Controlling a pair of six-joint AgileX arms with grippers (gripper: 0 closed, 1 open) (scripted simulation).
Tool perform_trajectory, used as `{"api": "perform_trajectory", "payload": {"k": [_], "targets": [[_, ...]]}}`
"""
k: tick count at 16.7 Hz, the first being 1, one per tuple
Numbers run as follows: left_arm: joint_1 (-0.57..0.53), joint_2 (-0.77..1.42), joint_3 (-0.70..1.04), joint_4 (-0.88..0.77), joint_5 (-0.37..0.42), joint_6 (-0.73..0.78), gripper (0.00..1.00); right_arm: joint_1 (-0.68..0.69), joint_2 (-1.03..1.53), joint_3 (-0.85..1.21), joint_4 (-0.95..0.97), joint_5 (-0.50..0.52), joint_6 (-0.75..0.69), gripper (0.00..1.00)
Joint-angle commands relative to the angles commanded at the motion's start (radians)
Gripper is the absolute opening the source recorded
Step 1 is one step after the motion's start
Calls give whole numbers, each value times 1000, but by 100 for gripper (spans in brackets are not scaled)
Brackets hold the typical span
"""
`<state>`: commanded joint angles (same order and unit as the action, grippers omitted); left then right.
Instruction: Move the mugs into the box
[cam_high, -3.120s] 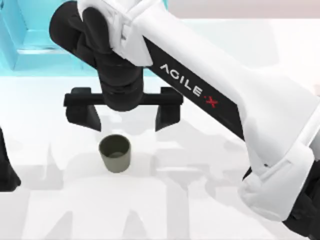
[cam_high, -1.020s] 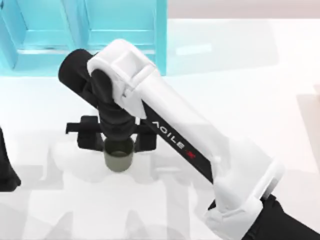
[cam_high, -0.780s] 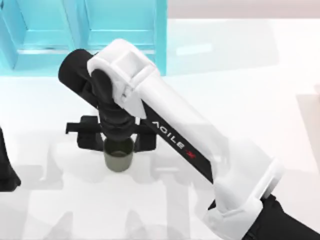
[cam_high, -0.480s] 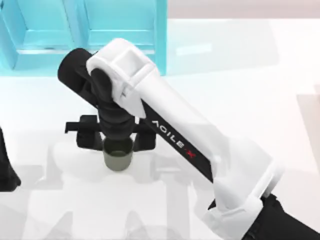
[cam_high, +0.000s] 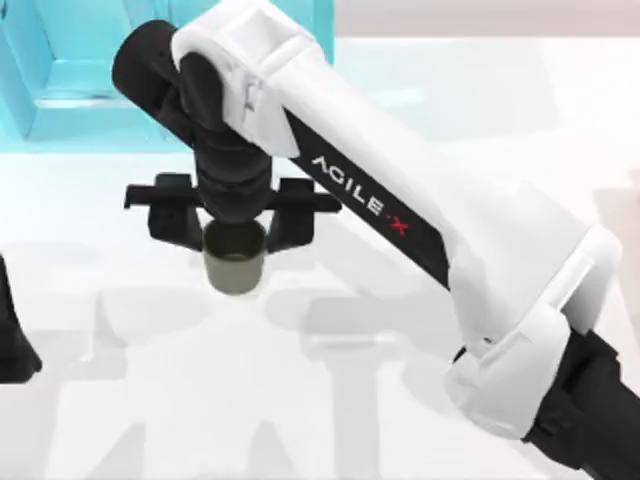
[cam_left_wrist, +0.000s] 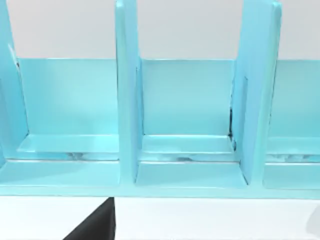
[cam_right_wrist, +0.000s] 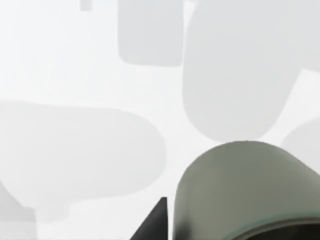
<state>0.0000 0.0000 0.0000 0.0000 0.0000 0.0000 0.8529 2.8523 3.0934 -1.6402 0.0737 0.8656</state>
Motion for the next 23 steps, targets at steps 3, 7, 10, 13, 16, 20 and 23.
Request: {"api": "perform_trajectory", "payload": {"k": [3, 7, 10, 13, 16, 20, 23], "targets": [[0, 0, 0, 0, 0, 0, 100, -24, -172, -289, 92, -6, -24, 0], [0, 0, 0, 0, 0, 0, 100, -57, -407, -698, 218, -14, -58, 0], [0, 0, 0, 0, 0, 0, 100, -78, -564, -937, 303, -19, -80, 0], [0, 0, 0, 0, 0, 0, 100, -92, -677, -1081, 366, -23, -94, 0], [0, 0, 0, 0, 0, 0, 100, -97, -719, -1128, 389, -25, -100, 0], [0, 0, 0, 0, 0, 0, 100, -91, -715, -1126, 387, -24, -97, 0], [0, 0, 0, 0, 0, 0, 100, -125, -725, -1133, 385, -28, -132, 0]]}}
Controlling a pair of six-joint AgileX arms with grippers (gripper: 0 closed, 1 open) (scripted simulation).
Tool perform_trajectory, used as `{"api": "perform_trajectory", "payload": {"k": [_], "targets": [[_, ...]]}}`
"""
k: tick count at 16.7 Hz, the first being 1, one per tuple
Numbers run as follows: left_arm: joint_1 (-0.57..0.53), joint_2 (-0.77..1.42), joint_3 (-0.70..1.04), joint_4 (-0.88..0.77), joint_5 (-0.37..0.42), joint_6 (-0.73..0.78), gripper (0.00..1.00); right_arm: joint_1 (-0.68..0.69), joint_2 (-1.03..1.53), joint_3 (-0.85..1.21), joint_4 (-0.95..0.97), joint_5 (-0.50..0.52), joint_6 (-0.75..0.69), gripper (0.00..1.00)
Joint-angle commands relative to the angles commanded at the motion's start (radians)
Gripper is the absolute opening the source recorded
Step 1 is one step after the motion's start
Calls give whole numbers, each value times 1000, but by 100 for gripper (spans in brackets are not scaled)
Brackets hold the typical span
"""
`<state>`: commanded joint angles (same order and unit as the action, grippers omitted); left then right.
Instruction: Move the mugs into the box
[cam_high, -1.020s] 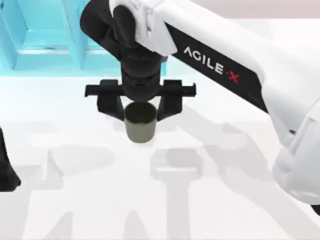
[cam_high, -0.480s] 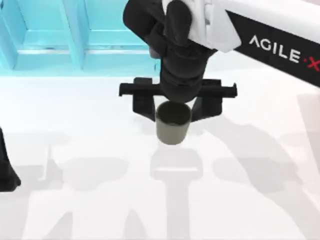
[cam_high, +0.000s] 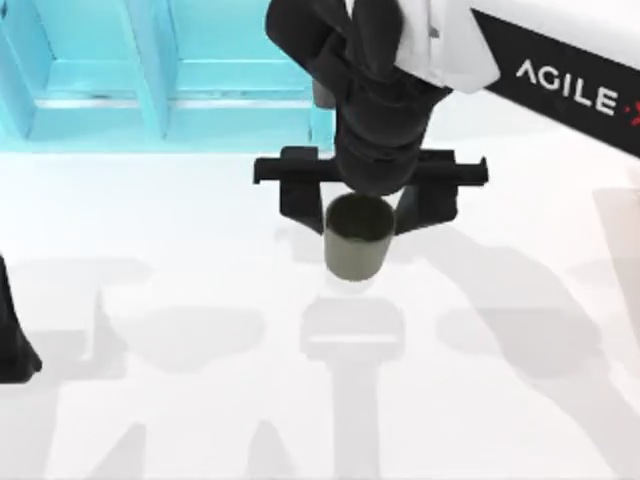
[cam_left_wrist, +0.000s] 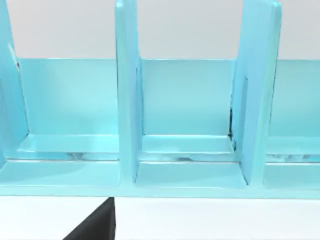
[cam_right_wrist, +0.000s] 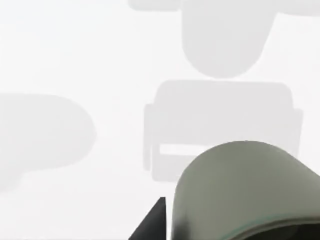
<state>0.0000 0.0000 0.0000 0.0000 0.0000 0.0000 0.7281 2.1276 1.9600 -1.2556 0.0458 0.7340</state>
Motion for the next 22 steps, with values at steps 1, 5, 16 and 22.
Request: {"api": "perform_trajectory", "payload": {"k": [1, 5, 16, 22], "targets": [[0, 0, 0, 0, 0, 0, 100, -32, -9, -7, -2, -3, -32, 0], [0, 0, 0, 0, 0, 0, 100, -256, -72, -66, -16, -25, -255, 0], [0, 0, 0, 0, 0, 0, 100, -1122, -343, -333, -39, -93, -1119, 0], [0, 0, 0, 0, 0, 0, 100, -1201, -385, -370, -36, -106, -1199, 0]]}}
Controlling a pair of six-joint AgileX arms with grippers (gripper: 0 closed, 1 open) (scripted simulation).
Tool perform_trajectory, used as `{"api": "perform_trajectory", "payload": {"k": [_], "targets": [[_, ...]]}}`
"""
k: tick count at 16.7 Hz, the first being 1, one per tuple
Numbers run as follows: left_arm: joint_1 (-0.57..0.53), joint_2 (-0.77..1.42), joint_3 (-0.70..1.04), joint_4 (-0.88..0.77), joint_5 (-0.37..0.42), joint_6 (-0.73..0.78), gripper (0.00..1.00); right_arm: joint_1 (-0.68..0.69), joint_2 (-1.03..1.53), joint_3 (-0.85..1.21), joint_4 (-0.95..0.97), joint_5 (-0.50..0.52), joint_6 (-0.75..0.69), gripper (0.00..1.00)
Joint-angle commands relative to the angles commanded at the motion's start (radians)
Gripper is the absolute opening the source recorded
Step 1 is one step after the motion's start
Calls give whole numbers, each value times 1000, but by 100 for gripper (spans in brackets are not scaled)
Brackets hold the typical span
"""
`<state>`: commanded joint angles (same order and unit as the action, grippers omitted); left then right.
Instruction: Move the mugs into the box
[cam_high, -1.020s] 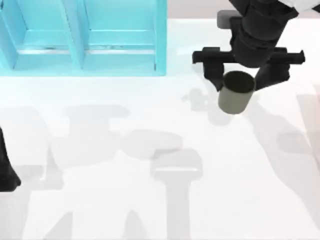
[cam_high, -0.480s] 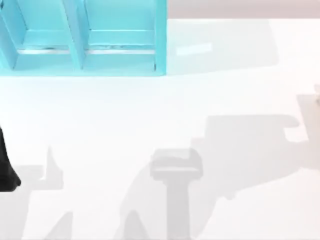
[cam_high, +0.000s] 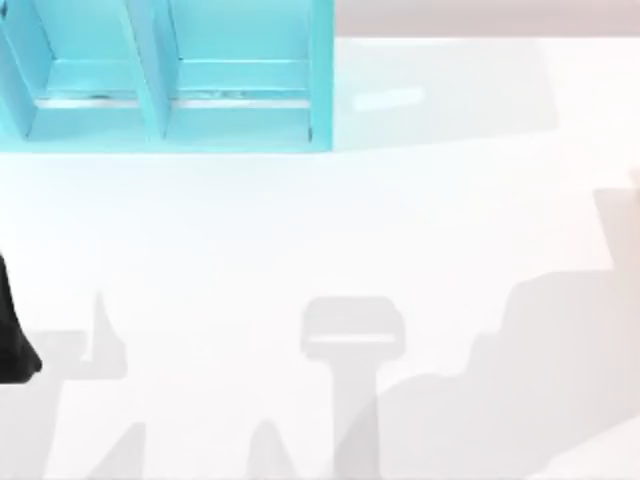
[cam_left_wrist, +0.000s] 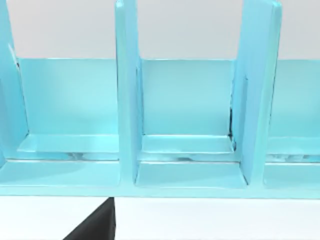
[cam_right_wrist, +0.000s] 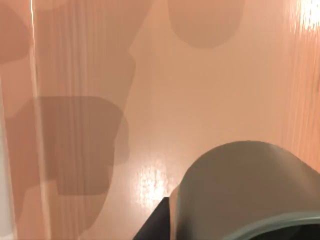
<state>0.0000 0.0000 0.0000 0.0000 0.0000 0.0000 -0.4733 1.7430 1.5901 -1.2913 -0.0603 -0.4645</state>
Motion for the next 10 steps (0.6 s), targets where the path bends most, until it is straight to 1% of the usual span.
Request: {"api": "perform_trajectory", "payload": {"k": [4, 10], "targets": [[0, 0, 0, 0, 0, 0, 100, 4, 6, -14, 17, 4, 3, 0], [0, 0, 0, 0, 0, 0, 100, 8, 21, -196, 219, 4, 8, 0]]}}
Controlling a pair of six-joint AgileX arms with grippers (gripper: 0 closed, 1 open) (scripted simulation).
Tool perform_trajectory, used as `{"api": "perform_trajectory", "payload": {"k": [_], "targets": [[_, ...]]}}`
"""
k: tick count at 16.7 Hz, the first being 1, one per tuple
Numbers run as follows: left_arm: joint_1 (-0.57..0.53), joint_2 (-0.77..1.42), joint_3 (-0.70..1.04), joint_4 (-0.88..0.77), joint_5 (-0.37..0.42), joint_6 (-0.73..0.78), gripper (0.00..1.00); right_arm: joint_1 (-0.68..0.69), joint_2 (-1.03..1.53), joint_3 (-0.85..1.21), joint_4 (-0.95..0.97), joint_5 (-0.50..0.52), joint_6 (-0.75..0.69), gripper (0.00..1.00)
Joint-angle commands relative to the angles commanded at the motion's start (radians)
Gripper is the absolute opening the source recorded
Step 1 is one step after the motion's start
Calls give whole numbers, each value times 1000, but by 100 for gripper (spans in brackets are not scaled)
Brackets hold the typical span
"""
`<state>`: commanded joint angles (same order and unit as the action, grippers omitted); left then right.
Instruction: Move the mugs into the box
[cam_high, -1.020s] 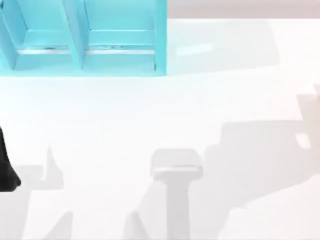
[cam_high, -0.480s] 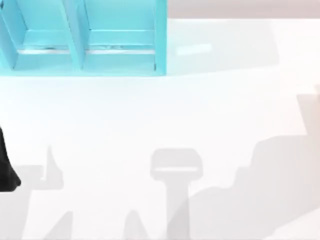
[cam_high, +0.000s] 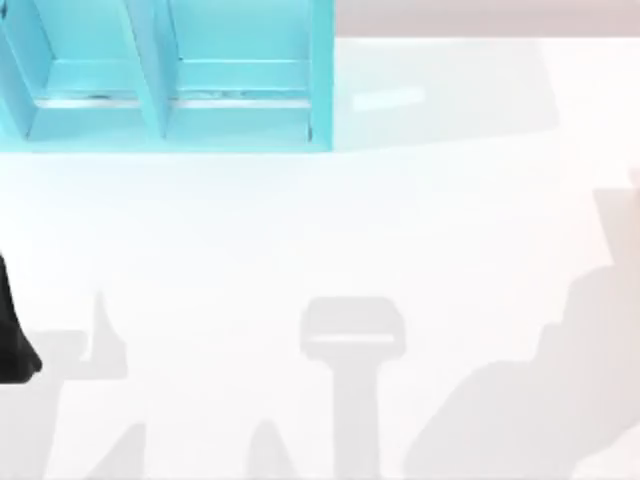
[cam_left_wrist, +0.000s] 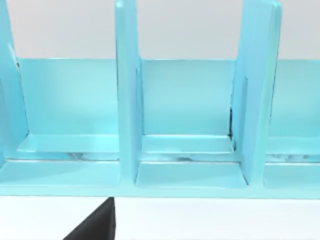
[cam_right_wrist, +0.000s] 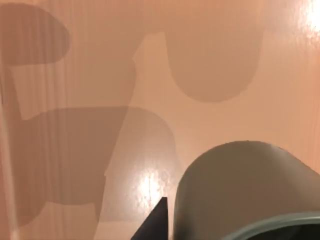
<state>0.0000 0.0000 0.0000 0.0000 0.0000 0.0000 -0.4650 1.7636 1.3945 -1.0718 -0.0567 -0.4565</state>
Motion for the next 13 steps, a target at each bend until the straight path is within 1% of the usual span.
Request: {"api": "perform_trajectory", "payload": {"k": [2, 6, 13], "targets": [[0, 0, 0, 0, 0, 0, 100, 1, 3, -32, 32, -2, 1, 0], [0, 0, 0, 0, 0, 0, 100, 1, 3, -33, 34, -2, 1, 0], [0, 0, 0, 0, 0, 0, 100, 1, 3, -33, 34, -2, 1, 53]]}}
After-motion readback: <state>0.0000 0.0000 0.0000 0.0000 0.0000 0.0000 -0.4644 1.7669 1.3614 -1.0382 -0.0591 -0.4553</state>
